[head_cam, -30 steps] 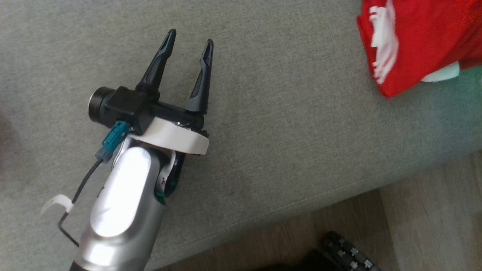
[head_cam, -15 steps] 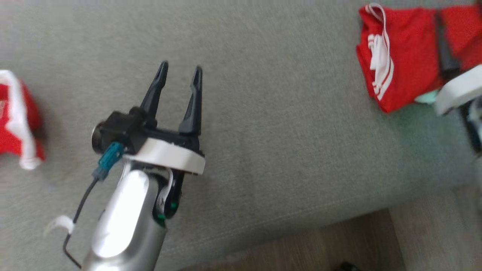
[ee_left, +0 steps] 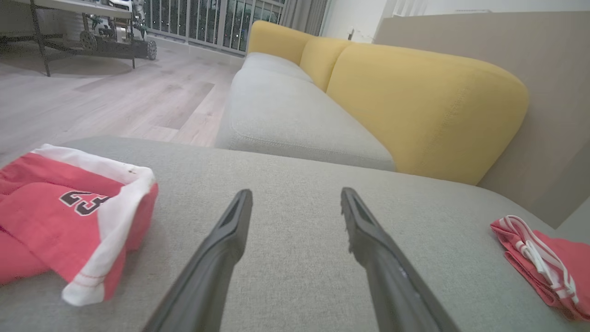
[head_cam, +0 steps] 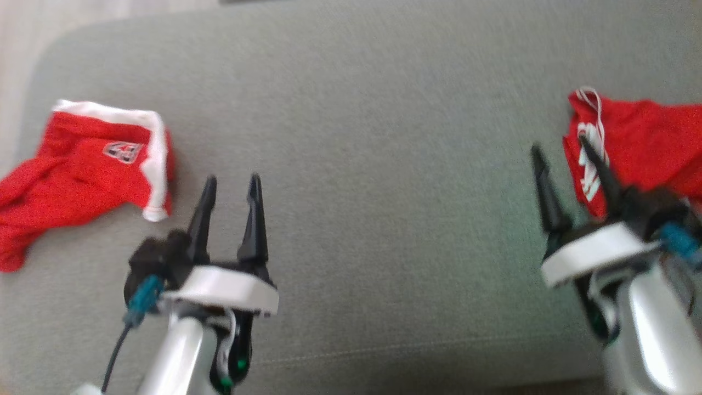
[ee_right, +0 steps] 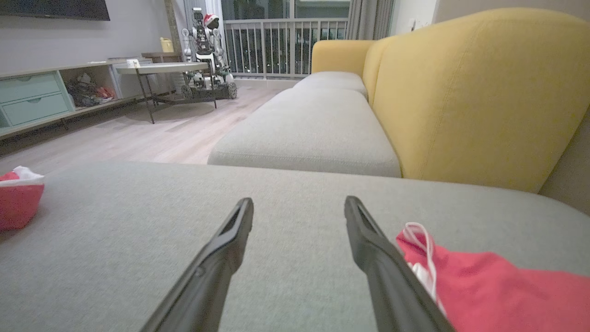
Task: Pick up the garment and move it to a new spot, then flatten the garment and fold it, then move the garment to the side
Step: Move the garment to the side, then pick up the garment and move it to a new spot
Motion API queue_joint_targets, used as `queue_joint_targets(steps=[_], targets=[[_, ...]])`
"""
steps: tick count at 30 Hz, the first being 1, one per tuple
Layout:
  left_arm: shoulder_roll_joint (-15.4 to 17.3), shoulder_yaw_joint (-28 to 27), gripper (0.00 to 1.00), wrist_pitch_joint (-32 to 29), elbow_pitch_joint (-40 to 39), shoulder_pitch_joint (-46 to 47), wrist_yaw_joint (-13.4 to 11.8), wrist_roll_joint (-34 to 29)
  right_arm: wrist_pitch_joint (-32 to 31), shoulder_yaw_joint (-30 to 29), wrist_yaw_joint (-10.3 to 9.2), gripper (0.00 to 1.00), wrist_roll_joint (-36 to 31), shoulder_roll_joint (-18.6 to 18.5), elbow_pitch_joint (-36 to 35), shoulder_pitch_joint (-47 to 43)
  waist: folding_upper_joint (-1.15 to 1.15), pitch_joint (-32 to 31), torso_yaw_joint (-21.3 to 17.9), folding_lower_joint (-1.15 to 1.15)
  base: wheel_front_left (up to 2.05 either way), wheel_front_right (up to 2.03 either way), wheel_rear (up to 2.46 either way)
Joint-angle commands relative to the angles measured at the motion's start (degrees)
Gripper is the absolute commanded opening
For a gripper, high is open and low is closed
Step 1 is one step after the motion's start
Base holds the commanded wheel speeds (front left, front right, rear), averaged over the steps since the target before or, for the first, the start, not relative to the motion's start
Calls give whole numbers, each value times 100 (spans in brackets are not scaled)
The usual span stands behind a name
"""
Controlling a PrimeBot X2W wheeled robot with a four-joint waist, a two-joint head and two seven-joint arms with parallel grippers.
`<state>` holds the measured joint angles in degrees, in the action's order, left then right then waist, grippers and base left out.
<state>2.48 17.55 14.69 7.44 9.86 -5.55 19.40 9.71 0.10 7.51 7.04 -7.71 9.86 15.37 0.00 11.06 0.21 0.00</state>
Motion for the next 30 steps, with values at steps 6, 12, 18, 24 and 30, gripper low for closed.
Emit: queue_joint_targets(steps=[6,12,18,24,30], targets=[[40,-273,100,31,-284,-430,11,205,236,226,-2,100,-281,180,-100,-774,0,-654,482,0,0,0,0],[40,-436,100,31,-420,-693,147,324,396,-13,-2,100,-402,387,-146,-1172,0,-869,549,0,0,0,0],[40,-484,100,31,-400,-787,147,311,465,-76,-2,100,-438,465,-196,-1261,0,-923,509,0,0,0,0],[40,-462,100,31,-408,-790,137,304,497,-90,-2,100,-376,480,-187,-1255,0,-905,459,0,0,0,0],[40,-439,100,31,-376,-772,133,258,512,-111,-2,100,-294,482,-151,-1251,0,-892,441,0,0,0,0]])
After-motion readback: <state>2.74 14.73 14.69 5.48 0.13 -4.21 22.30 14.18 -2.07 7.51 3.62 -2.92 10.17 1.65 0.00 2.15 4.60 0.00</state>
